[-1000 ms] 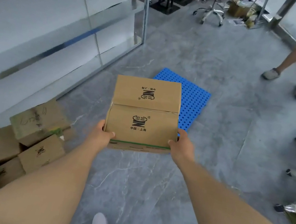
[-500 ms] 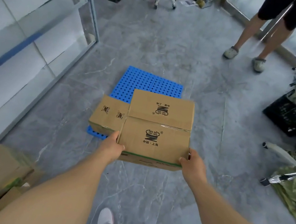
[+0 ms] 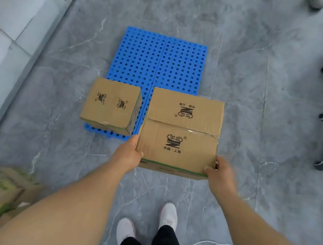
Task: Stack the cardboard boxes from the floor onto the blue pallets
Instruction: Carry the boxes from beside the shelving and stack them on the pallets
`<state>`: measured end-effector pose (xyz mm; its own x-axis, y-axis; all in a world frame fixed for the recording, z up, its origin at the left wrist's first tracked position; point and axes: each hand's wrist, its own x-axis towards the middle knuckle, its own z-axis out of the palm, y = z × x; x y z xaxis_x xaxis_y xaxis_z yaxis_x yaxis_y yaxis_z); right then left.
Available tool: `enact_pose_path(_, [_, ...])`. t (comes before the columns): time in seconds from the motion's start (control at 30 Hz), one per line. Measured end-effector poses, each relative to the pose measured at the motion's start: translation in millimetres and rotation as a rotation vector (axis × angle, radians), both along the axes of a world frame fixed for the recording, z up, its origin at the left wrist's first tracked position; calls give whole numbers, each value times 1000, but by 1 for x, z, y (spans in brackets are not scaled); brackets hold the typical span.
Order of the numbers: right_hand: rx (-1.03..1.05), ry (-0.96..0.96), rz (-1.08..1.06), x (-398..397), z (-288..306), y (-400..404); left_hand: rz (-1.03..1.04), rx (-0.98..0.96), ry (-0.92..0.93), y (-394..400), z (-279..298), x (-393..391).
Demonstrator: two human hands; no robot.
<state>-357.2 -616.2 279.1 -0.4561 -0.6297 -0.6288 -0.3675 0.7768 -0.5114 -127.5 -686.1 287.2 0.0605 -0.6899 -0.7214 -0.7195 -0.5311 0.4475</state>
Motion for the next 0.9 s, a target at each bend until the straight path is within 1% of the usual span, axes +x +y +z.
enact_pose_path(0.1, [23,-13,-13,-4,-30,-13,-16,20,-42,-15,-33,-6])
enact_pose_path(0.27, [26,-13,-5,-2,-83,-56,-20,20,-28,-53,-94,-3])
enact_pose_path(0.4, [-17,32,54,4,-135,-100,-32,-5,-1,-97,-154,6])
enact_pose_path(0.53, [-64,66,38,13,-197,-136,-38,-67,-7,-132,-216,13])
enact_pose_path(0.6, [-83,62,8,18,-229,-145,-96,-115,-60,-141,-240,16])
enact_pose_path(0.67, [-88,55,-31,24,-256,-148,-199,-158,-179,-148,-260,22])
enact_pose_path(0.73, [-87,57,-42,30,-277,-147,-304,-170,-319,-150,-276,30])
enact_pose_path(0.77, [-90,56,-43,33,-286,-146,-330,-166,-356,-150,-282,34])
enact_pose_path(0.9, [-101,10,-62,42,-305,-144,-327,-173,-382,-146,-297,41])
